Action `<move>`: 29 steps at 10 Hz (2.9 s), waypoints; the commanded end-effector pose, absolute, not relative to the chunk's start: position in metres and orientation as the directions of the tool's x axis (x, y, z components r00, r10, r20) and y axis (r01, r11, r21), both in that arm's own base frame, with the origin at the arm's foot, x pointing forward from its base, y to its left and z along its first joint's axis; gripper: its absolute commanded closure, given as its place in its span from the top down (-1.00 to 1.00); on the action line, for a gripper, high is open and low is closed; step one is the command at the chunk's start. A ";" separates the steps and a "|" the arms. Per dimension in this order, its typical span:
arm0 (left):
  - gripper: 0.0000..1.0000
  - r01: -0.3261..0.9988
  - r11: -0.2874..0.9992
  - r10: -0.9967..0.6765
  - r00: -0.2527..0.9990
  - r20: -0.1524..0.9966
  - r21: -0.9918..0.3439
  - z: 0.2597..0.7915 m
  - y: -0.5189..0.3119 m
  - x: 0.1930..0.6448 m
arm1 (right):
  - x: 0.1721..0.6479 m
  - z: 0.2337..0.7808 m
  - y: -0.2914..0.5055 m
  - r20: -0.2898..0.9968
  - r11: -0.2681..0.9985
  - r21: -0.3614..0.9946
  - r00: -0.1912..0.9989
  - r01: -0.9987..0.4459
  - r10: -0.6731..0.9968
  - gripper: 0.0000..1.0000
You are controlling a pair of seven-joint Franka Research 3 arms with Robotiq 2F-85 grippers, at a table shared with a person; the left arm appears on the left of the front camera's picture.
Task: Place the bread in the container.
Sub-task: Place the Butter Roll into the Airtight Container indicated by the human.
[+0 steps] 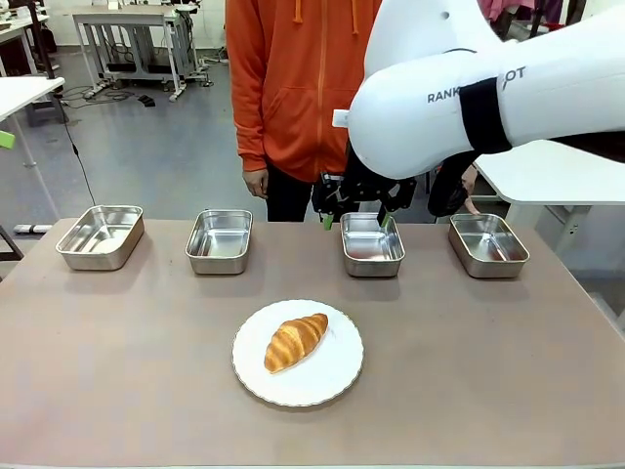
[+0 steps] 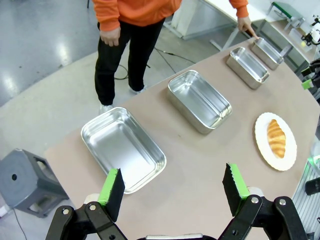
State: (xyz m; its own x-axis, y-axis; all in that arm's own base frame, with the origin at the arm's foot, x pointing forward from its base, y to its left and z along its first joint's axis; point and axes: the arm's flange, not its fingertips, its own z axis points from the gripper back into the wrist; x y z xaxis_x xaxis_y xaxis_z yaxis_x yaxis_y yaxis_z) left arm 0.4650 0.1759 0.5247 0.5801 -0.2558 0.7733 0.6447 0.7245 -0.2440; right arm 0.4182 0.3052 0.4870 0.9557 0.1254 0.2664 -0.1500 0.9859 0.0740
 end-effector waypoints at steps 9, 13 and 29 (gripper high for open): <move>1.00 0.645 0.724 -0.250 0.577 0.778 -0.246 0.526 0.175 0.465 | 0.329 0.395 0.406 0.033 0.783 0.115 0.785 0.612 -0.618 1.00; 1.00 0.645 0.724 -0.250 0.577 0.778 -0.246 0.526 0.175 0.465 | 0.329 0.366 0.422 0.016 0.850 0.069 0.851 0.522 -0.524 1.00; 1.00 0.645 0.724 -0.250 0.577 0.778 -0.246 0.526 0.175 0.465 | 0.363 0.304 0.411 -0.079 0.750 0.064 0.753 0.658 -0.653 0.60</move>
